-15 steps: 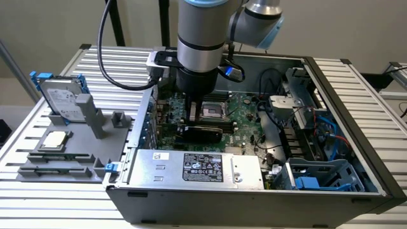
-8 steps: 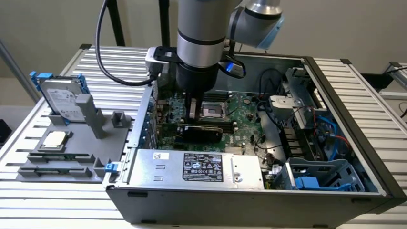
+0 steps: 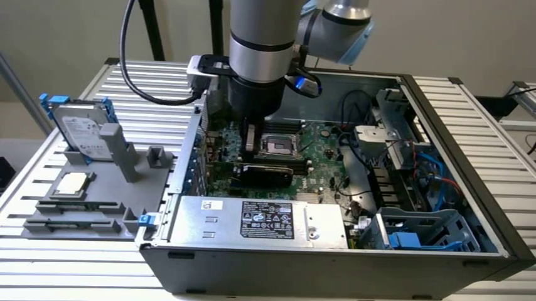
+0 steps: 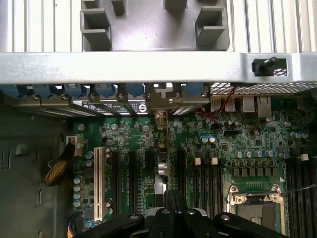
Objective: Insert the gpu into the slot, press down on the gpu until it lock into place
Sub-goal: 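Press down on the gpu until it lock into place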
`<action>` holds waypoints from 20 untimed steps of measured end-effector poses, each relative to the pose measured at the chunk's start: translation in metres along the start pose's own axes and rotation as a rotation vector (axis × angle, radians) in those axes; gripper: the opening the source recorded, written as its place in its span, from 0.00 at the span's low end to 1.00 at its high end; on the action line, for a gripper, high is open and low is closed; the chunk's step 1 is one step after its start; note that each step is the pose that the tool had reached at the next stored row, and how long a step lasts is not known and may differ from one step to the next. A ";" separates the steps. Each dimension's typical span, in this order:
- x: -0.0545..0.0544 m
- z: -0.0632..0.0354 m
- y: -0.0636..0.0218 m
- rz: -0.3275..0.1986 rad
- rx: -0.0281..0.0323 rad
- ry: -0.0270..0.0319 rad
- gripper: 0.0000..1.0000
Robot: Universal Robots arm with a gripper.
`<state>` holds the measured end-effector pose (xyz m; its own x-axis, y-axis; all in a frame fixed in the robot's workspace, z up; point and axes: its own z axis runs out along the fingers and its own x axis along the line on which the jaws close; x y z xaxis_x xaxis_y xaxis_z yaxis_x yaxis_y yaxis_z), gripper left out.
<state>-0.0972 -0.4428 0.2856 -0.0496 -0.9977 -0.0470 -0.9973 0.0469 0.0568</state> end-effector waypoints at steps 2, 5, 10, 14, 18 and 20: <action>0.000 -0.0002 0.0051 0.000 0.0000 0.0039 0.13; 0.001 -0.0004 0.0137 0.000 0.0003 0.0074 0.13; 0.001 -0.0012 0.0246 0.000 0.0000 0.0098 0.13; 0.001 -0.0011 0.0283 0.000 -0.0119 0.0110 0.13; 0.002 -0.0010 0.0320 0.000 -0.0261 0.0160 0.13; 0.002 -0.0009 0.0337 -0.001 -0.0331 0.0192 0.13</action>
<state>-0.1309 -0.4429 0.2884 -0.0477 -0.9985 -0.0279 -0.9949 0.0450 0.0898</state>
